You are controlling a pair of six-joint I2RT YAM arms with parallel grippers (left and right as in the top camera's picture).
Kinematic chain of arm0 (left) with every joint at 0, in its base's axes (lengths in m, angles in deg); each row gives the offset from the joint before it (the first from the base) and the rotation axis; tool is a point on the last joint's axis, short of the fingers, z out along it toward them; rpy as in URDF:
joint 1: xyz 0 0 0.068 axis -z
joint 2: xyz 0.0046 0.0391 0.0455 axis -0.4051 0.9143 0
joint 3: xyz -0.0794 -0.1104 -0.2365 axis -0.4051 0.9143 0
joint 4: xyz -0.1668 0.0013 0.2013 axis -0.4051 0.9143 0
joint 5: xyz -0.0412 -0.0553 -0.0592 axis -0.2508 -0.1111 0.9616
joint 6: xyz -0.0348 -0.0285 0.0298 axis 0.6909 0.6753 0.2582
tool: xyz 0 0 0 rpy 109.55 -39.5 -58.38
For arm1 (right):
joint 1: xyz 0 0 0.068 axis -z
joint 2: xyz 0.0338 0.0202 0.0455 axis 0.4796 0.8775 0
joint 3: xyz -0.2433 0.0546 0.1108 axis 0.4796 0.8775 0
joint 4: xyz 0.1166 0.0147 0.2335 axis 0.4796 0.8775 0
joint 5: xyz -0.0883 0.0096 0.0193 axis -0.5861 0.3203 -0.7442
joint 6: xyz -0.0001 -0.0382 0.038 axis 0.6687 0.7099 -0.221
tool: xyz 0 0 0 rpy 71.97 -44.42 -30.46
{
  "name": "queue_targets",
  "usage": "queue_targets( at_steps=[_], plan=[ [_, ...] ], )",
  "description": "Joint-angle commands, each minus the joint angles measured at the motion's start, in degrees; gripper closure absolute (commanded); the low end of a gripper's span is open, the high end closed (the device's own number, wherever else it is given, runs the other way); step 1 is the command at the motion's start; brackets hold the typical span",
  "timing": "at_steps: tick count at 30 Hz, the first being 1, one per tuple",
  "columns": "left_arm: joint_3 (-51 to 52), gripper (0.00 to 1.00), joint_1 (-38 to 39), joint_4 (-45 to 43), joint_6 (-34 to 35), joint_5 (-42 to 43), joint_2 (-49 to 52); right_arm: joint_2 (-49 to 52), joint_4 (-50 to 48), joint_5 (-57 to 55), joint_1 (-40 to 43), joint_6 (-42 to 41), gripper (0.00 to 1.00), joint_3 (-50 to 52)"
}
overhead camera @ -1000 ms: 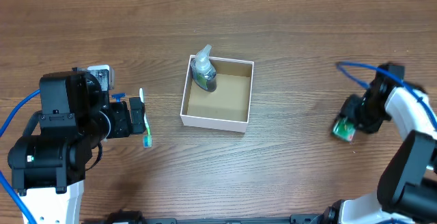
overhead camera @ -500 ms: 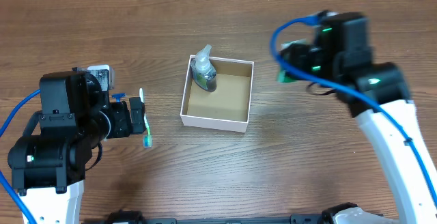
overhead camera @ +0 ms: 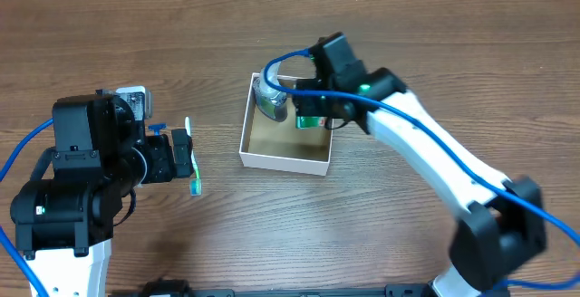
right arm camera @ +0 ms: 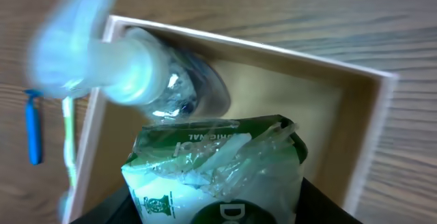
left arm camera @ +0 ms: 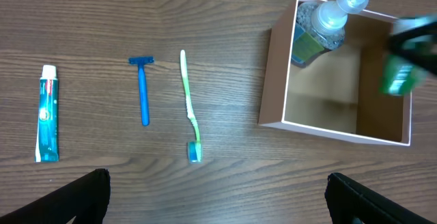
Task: Pack container
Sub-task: 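Carry the soap packet over the box and release it inside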
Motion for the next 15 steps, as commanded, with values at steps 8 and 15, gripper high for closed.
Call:
queue_targets(
  at_steps=[8, 15],
  plan=[
    [-1.2, 0.00, 0.3, 0.4, -0.7, 1.1, 0.2, 4.4, -5.4, -1.1, 0.7, -0.7, 0.69, -0.7],
    [-1.2, 0.00, 0.3, 0.8, -0.7, 1.0, 0.2, 4.4, -5.2, -1.2, 1.7, -0.5, 0.30, -0.7]
  ],
)
